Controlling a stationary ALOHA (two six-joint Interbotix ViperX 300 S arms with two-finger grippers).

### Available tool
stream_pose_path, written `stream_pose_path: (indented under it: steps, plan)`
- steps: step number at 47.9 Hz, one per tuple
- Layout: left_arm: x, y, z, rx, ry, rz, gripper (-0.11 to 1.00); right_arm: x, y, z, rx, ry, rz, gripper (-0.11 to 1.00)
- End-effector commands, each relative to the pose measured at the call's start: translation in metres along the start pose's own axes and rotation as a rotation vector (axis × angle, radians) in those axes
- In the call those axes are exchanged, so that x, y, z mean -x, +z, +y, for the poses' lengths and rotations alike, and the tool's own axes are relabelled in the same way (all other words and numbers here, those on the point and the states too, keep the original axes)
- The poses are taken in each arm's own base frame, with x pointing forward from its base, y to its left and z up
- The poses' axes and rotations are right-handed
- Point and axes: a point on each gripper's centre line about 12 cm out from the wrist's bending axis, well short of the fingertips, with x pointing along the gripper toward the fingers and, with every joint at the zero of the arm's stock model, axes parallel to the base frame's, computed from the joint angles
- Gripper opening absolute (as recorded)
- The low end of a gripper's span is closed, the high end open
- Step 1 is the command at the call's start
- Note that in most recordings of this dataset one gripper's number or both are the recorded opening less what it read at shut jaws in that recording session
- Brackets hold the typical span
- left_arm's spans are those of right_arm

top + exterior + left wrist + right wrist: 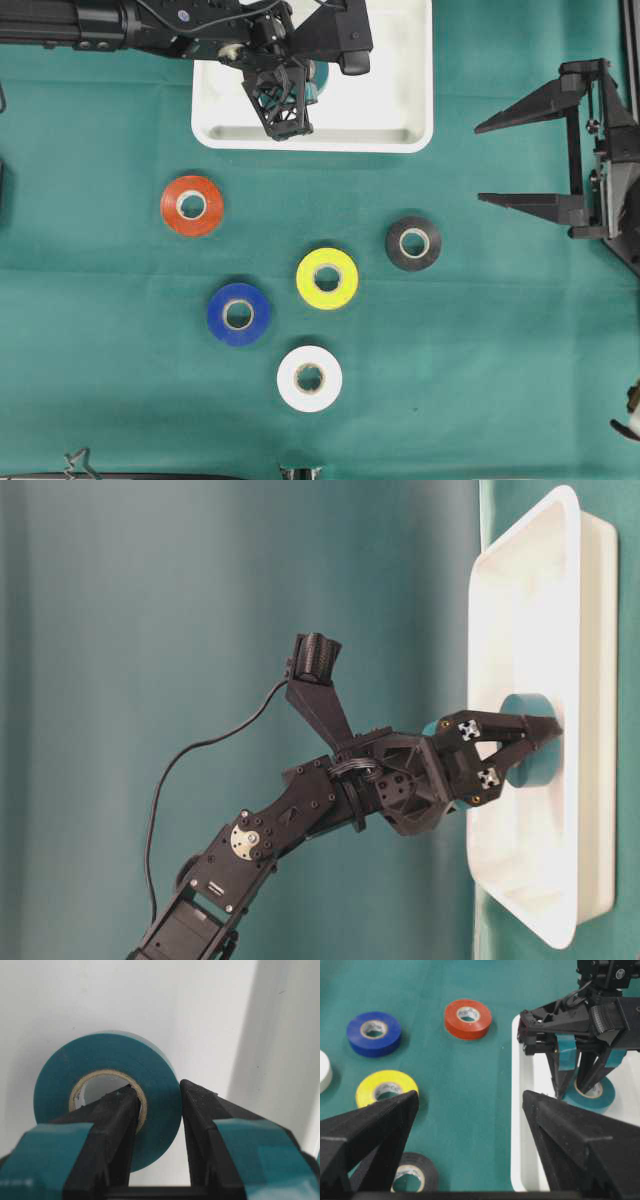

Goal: Pick up the tape from a random location and place it into the white case.
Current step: 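Lower the teal roll into the tray and open the left gripper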

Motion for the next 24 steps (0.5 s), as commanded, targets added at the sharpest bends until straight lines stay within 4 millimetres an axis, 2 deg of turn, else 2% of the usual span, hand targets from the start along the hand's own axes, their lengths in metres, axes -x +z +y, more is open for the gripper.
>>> stream_pose_path:
  steps: [1,24]
  plan:
    - [0.0119,0.0125,0.0024,0.001,0.007,-0.047,0.22,-0.0004,0.0070,-0.0002,0.000,-0.001,-0.018,0.91]
    - [0.0127,0.0128,0.0003,-0.003,0.004,-0.043,0.24,-0.0004,0.0070,-0.0002,0.000,-0.001,-0.018,0.91]
